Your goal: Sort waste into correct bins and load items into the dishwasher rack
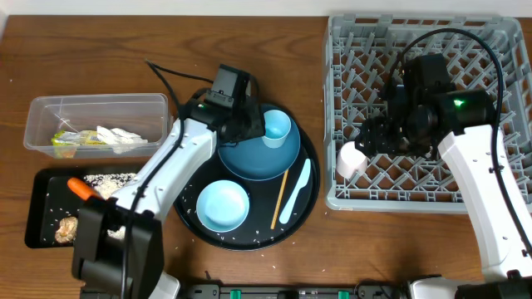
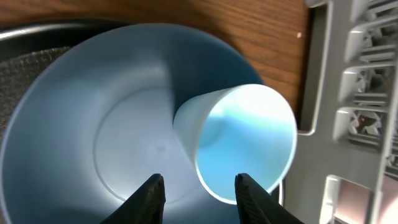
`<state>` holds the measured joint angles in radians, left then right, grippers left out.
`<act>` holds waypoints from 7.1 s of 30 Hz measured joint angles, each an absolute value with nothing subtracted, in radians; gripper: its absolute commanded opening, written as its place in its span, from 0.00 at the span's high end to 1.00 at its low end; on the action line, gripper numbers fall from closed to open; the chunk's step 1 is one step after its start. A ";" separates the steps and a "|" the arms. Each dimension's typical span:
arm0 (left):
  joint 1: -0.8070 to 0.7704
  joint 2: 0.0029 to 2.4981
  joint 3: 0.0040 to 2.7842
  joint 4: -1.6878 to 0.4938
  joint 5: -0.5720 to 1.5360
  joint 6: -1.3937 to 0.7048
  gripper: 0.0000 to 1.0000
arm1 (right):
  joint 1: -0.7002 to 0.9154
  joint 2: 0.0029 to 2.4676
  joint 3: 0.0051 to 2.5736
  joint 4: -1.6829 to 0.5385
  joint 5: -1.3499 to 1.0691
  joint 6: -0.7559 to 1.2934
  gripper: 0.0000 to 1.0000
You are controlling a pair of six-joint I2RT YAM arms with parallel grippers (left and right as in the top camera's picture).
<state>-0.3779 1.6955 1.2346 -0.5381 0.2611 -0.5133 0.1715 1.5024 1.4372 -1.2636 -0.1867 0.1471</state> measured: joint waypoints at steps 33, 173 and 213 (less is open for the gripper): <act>-0.409 1.777 1.235 -0.506 0.244 -0.524 0.94 | 0.171 1.502 1.437 -1.296 -0.192 0.122 0.33; 0.016 1.468 1.235 -0.643 0.921 -0.305 0.85 | -0.279 1.362 1.523 -1.310 -0.223 0.143 0.70; 0.016 1.468 1.235 -0.752 0.830 -0.291 0.85 | -0.509 1.742 1.523 -1.262 0.012 0.179 0.83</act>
<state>0.0158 1.4681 1.2346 -0.7525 0.8299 -0.2909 -0.5095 1.7424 1.5234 -1.2625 0.0124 0.1791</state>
